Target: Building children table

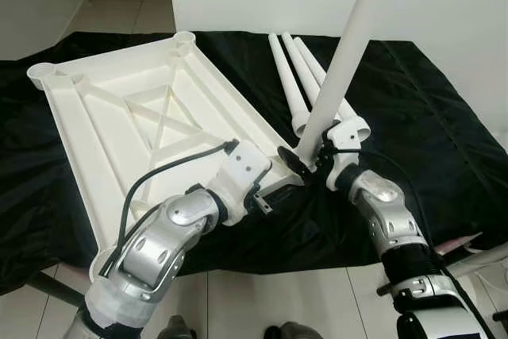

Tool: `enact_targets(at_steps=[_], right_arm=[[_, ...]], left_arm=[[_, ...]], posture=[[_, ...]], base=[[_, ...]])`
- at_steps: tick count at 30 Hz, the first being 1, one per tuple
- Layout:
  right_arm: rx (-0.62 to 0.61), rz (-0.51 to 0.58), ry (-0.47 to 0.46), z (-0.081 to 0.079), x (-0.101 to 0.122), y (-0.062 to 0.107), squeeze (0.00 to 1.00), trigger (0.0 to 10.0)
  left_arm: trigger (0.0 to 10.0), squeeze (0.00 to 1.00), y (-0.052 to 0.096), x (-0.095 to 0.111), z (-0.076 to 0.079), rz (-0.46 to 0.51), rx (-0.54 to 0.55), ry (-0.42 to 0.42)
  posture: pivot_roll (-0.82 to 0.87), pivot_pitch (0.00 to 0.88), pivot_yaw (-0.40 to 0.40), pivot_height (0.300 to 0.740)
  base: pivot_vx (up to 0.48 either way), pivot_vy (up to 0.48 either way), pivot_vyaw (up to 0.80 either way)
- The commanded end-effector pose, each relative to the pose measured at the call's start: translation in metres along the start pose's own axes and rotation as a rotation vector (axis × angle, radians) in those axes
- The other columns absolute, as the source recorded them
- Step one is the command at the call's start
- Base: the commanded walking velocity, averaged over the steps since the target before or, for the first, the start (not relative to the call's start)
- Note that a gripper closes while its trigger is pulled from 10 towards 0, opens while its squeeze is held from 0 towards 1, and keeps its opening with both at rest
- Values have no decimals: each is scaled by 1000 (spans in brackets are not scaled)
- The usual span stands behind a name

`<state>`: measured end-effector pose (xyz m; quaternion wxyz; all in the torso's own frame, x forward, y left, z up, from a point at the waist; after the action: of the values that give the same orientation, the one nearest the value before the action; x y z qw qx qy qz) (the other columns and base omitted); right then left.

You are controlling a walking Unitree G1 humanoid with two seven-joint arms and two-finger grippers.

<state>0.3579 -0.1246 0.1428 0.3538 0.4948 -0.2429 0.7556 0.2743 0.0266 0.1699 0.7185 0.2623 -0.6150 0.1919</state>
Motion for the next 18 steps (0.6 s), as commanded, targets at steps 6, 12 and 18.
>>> enact_targets(at_steps=[6, 12, 18], right_arm=[[45, 5, -14, 1, -5, -4, 0, 3020], [61, -2, -12, 1, -10, -5, 0, 0], [61, -27, -44, -5, -19, 1, 0, 10000]], left_arm=[[10000, 0, -2, 4, 2, 5, 5, 5], [10000, 0, -2, 3, 4, 0, 18, -10], [10000, 0, -1, 0, 5, -23, 33, -7]], posture=[[6, 13, -23, 740], [12, 13, -24, 740], [14, 22, -33, 740]], base=[[0, 0, 0], [0, 0, 0], [0, 0, 0]])
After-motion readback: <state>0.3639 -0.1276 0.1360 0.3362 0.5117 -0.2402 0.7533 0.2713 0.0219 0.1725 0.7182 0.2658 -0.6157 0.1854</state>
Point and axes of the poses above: a point about 5 cm out from each wrist's last joint towards the gripper, its own y axis pointing back from the gripper into the wrist, its own x axis along the axis of the wrist's last joint, z = x × y, the point moved 3 cm from there along -y, pointing out of the wrist towards the gripper, and after that the axes turned 14 degrees about y, right-handed, at the moved point
